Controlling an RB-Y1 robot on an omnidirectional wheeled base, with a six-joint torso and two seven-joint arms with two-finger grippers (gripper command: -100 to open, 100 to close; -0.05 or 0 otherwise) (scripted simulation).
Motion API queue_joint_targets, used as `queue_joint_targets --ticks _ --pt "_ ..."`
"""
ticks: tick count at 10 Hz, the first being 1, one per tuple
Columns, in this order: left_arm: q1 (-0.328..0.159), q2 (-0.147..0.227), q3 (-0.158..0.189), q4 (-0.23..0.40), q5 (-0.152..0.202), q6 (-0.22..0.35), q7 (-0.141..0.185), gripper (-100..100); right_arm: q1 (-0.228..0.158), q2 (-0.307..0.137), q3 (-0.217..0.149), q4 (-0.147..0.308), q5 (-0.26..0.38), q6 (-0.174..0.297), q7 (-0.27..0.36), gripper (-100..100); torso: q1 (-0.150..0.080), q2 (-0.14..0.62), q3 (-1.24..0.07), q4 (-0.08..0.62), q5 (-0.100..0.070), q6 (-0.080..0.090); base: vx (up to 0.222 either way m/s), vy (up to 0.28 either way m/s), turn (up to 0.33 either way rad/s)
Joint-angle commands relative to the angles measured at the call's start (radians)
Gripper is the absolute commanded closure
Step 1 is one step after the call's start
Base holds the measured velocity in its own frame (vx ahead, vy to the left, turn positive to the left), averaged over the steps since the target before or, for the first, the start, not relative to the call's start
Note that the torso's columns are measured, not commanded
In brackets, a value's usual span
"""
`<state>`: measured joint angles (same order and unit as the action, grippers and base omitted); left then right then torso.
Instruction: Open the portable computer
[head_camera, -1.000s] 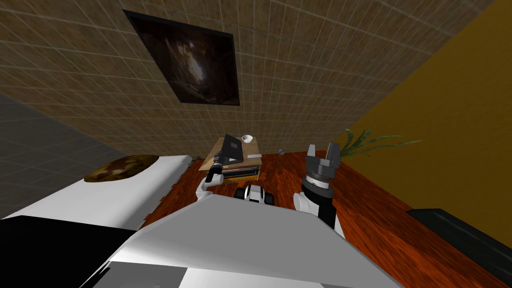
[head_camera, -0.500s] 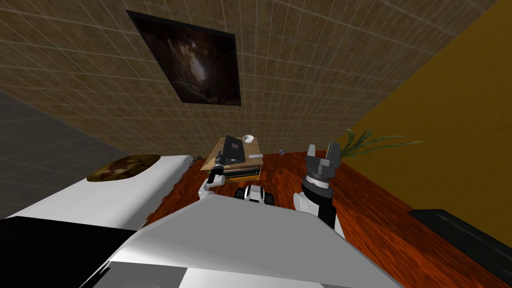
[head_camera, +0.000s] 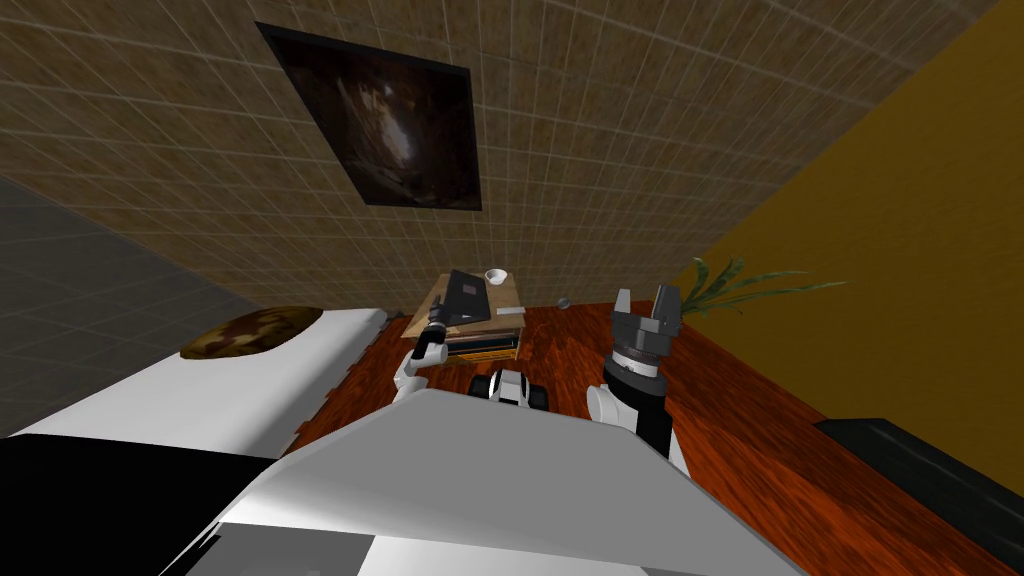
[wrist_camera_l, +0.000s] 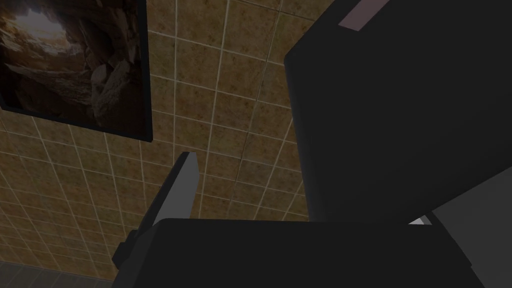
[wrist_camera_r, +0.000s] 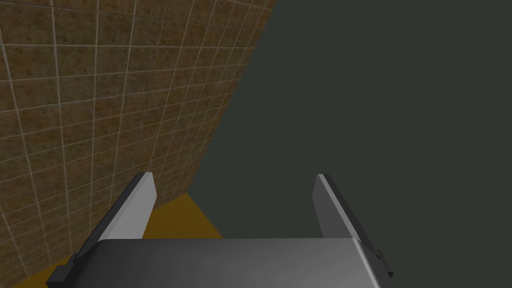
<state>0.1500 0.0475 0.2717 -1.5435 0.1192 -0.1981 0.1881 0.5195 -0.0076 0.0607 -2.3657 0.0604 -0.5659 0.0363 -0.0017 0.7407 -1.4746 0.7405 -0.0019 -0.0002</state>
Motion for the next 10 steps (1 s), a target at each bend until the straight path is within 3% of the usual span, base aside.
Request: queue_joint_targets --ticks 1,3,4,5,10 --pt "-0.010 0.009 0.007 -0.050 0.002 0.058 0.003 -100 0.000 0.000 0.000 0.000 0.000 0.000 0.000 0 0.000 0.000 0.000 0.000 0.000 0.000 -0.021 -0.020 0.017" --pt "-0.021 0.017 0.013 -0.082 0.005 0.102 0.005 -100 0.000 0.000 0.000 0.000 0.000 0.000 0.000 0 0.000 0.000 0.000 0.000 0.000 0.000 -0.023 -0.017 0.016" --pt "-0.016 0.014 0.011 -0.069 0.004 0.087 0.005 -100 0.000 0.000 0.000 0.000 0.000 0.000 0.000 0 0.000 0.000 0.000 -0.001 0.001 0.000 -0.009 -0.005 0.002" --pt "-0.017 0.014 0.011 -0.071 0.004 0.090 0.005 0 0.000 0.000 0.000 0.000 0.000 0.000 0.000 0 0.001 -0.002 -0.001 -0.002 0.002 0.000 0.000 0.000 0.000" --pt "-0.017 0.014 0.011 -0.070 0.004 0.090 0.005 0 0.000 0.000 0.000 0.000 0.000 0.000 0.000 0 0.002 -0.003 -0.001 -0.002 0.002 0.000 0.000 0.000 0.000"
